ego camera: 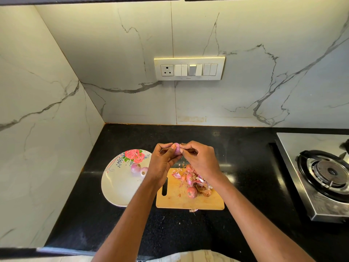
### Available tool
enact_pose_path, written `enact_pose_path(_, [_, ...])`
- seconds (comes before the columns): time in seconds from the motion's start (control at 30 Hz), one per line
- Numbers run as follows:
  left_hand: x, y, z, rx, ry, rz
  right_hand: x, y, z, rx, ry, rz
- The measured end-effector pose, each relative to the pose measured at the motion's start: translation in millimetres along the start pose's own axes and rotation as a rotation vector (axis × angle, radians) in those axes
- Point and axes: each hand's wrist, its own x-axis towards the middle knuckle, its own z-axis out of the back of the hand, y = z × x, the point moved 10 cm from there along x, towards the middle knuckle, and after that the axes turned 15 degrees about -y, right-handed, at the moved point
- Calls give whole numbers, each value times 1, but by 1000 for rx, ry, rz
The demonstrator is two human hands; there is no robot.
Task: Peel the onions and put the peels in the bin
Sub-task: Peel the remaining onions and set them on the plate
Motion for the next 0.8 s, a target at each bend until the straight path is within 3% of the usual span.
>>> enact_pose_path(0.3, [-2,5,3,33,7,12,-1,-12,-1,-17,24,-67])
enact_pose_path(0.43, [0,4,3,23,9,12,-2,-20,-3,101,30,-217])
enact_pose_path(0.57, [1,1,2,71,14,-15,-4,-14,-8,172,96,-241])
enact_pose_path(0.8, [0,4,3,91,53,-7,0,-31,1,126,0,-271])
